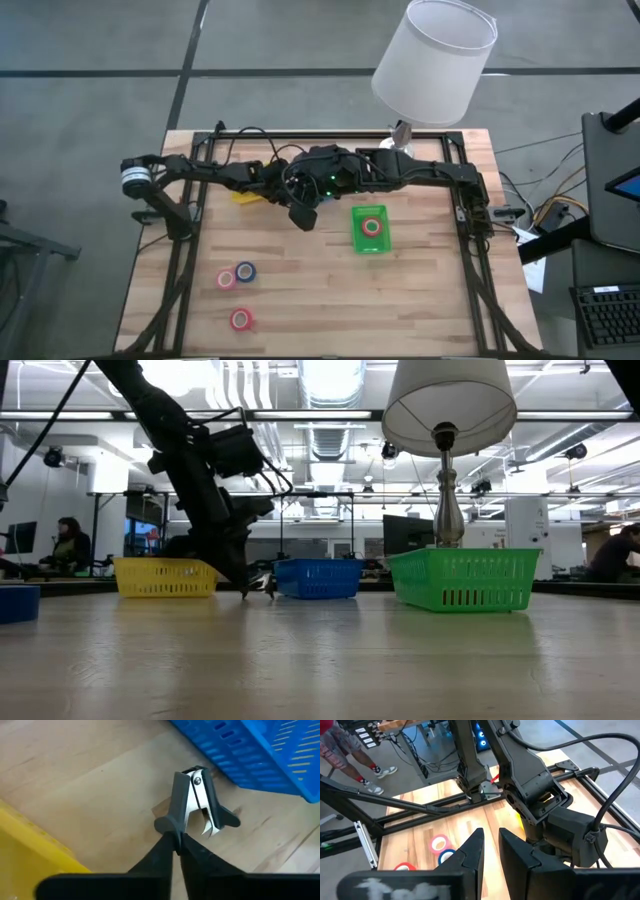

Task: Pick and place Stapler, Stapler remover, tape
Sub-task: Put the black staple remover into the yellow bin

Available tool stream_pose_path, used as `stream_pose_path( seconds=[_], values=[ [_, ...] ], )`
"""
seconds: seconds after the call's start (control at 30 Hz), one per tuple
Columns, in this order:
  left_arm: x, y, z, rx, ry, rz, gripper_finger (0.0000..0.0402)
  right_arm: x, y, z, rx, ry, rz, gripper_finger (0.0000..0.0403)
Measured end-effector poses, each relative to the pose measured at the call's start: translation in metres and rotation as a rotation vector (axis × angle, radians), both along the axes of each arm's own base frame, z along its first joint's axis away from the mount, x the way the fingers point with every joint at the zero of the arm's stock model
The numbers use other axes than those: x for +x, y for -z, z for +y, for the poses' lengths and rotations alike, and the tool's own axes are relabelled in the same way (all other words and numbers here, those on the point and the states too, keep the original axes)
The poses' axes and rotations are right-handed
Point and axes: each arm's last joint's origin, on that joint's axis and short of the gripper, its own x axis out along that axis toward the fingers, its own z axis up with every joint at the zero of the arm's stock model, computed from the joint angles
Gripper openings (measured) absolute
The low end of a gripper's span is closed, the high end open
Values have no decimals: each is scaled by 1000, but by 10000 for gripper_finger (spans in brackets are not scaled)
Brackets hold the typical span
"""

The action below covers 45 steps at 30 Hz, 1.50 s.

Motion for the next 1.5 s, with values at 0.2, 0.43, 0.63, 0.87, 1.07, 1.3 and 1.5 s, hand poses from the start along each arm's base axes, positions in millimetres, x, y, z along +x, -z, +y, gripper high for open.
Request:
stream_pose_path(
  seconds=[0.2, 0.43, 0.63, 0.87, 1.07, 1.3, 1.5],
  values=[
    [0, -1, 0, 6, 21, -4, 9, 0, 0, 0, 0, 0, 0, 52],
    [-8, -21, -8, -27, 91, -59, 5, 0, 0, 0, 0, 0, -1, 52],
    [-34, -54, -17, 0, 103, -66, 3, 0, 0, 0, 5, 0, -3, 52],
    [-75, -79, -22, 179, 0, 62, 9, 1, -2, 1, 7, -4, -20, 52],
    [-92, -82, -19, 257, -38, 135, 10, 2, -5, 3, 55, 7, -56, 52],
    [-105, -57, -11, 232, -73, 218, 11, 2, -5, 5, 62, 6, -57, 52],
    [-115, -39, -6, 193, -134, 250, 12, 2, -5, 12, 77, -2, -60, 52]
  ],
)
